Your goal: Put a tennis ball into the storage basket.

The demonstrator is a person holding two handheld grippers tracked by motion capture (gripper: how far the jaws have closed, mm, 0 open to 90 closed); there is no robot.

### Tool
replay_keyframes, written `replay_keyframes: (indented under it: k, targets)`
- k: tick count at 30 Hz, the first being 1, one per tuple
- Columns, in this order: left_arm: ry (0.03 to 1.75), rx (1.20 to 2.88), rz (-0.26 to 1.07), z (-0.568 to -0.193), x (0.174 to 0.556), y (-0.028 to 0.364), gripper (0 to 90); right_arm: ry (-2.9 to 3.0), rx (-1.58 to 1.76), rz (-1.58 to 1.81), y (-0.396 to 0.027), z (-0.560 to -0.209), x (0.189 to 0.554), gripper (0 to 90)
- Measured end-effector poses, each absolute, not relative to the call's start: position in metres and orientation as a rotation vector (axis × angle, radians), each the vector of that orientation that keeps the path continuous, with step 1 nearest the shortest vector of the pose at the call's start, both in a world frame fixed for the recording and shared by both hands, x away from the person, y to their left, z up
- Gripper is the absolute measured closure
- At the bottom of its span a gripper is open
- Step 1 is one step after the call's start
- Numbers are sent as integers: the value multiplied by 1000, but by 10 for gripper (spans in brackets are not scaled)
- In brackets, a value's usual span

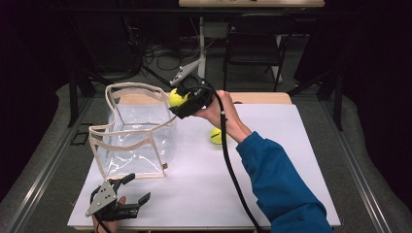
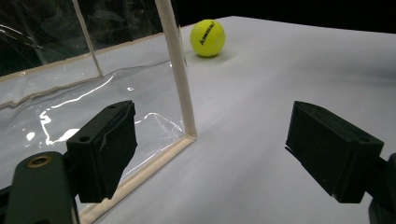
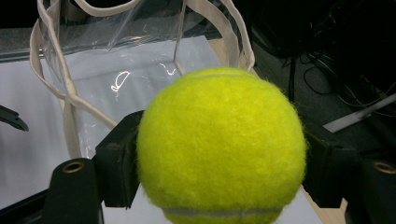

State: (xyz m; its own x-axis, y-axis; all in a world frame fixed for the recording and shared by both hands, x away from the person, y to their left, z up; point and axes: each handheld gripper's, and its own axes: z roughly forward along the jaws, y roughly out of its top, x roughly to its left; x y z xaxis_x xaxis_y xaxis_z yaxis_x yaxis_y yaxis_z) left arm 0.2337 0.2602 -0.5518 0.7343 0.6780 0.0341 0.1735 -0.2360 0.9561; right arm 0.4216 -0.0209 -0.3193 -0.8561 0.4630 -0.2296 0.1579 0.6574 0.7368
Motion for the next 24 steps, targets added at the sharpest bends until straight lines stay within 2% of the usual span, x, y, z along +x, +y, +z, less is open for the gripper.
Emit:
replay_keyframes:
  k: [24]
  targets:
    - [668, 1783, 539, -551, 234, 261, 158, 2459, 465, 1089, -6, -311, 421, 261]
